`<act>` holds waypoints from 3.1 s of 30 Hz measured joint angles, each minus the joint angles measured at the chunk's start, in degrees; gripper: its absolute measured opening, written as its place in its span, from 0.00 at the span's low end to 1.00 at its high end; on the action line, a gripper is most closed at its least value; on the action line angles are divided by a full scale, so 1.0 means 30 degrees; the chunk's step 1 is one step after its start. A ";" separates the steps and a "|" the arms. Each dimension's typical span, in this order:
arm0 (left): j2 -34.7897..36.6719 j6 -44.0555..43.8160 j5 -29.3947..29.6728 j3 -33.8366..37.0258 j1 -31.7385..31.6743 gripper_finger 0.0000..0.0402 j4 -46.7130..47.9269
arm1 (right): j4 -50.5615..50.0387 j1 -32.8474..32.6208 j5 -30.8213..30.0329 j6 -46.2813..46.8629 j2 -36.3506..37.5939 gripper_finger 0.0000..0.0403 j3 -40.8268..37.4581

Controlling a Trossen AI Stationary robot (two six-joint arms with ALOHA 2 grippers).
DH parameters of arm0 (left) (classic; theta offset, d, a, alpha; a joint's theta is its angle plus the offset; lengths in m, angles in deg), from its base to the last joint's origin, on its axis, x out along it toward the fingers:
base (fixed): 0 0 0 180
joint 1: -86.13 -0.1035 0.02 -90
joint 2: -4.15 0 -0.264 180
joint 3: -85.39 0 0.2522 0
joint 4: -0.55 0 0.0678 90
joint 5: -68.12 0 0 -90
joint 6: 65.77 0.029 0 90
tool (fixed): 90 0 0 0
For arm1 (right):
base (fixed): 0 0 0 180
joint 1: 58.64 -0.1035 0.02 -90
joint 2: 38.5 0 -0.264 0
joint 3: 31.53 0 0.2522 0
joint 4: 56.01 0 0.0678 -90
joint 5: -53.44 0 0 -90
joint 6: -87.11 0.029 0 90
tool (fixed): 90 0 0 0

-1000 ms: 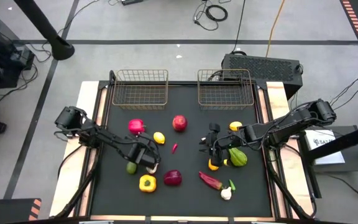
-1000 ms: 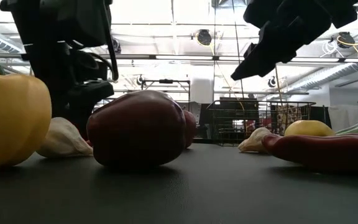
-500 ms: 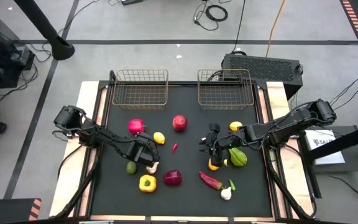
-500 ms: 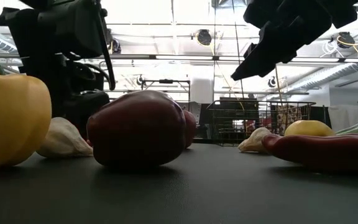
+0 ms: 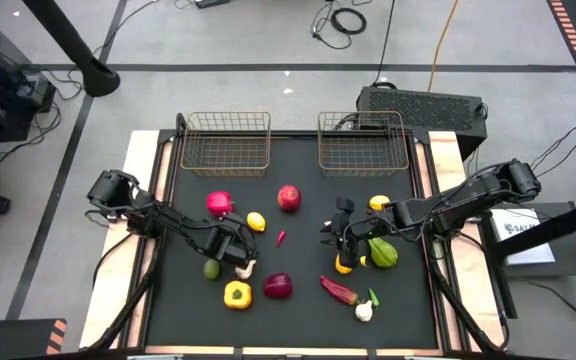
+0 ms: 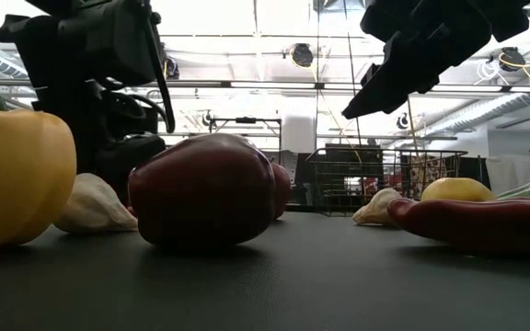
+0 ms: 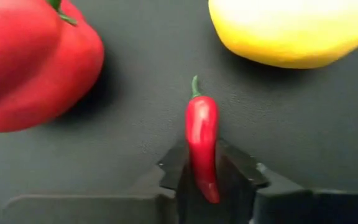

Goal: Sort produce into baskets
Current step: Put the red chili pepper into the left wire basket

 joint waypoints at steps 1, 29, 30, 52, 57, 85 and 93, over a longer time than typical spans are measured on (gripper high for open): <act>0.0068 0.0094 0.0016 0.0000 0.0000 0.14 0.0016 | 0.0000 0.0000 0.0000 0.0000 0.0000 0.33 0.0000; 0.9863 2.5493 0.1149 -0.2433 0.0241 0.18 -1.2057 | 0.1017 0.0000 -0.0109 -0.0630 0.0007 0.33 0.0000; 0.9929 2.6221 0.0829 -0.2433 0.0234 0.18 -1.2692 | 0.1049 0.0000 -0.0109 -0.0578 0.0007 0.33 0.0000; 0.9843 2.6227 0.0193 -0.2346 -0.0524 0.18 -1.4694 | 0.0656 -0.0175 0.0015 0.0638 0.0007 0.33 0.0000; 0.9843 2.5307 0.3113 -0.2346 -0.1138 0.18 -1.4778 | 0.0689 -0.0175 0.0007 0.0439 0.0007 0.33 0.0000; 0.6221 2.7276 -0.5008 -0.2331 -1.5943 0.18 -0.6954 | 0.0603 -0.0160 -0.0029 -0.0712 0.0007 0.33 0.0000; 0.5799 2.6834 -0.5055 -0.2331 -1.6041 0.36 -0.7065 | 0.0474 -0.0160 -0.0029 -0.0721 0.0007 0.33 0.0000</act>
